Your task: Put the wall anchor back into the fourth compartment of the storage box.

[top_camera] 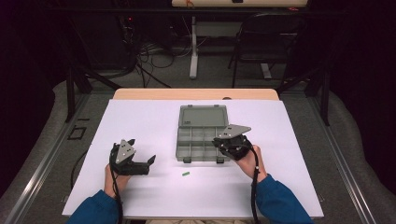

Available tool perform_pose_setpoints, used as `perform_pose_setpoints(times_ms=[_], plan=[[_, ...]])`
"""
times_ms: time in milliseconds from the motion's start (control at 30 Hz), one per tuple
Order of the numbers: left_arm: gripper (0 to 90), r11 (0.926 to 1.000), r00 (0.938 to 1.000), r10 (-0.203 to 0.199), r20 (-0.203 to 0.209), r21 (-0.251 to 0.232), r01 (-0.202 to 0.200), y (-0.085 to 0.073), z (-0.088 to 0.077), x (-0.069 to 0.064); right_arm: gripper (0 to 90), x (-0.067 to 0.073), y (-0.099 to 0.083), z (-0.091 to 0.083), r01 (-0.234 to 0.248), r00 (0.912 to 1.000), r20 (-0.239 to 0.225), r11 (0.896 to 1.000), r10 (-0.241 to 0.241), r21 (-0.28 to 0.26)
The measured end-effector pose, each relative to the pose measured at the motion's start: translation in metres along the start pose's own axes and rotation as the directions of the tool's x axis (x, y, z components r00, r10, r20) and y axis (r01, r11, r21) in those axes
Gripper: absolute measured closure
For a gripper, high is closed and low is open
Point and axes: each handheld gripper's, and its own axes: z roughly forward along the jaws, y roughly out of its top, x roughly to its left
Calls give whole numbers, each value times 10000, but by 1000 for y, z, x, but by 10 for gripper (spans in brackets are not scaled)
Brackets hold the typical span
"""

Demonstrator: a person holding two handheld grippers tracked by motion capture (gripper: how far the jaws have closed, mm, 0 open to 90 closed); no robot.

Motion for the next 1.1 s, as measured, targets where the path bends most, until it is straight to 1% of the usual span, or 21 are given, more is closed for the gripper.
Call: perform_pose_setpoints(times_ms=[200,400,733,1100], plan=[[2,10000,10000,29,1,-4,-29,0,0,0,840,-8,0,0,-106,9996,280,9999,105,50],[2,10000,10000,30,15,13,-30,0,0,0,839,-16,0,5,-292,9983,513,9994,283,167],[2,10000,10000,33,41,15,-33,0,0,-1,839,-28,-2,16,-561,9961,705,9977,533,382],[2,10000,10000,50,41,32,-50,0,1,-1,839,-42,-9,30,-1051,9912,881,9920,987,707]])
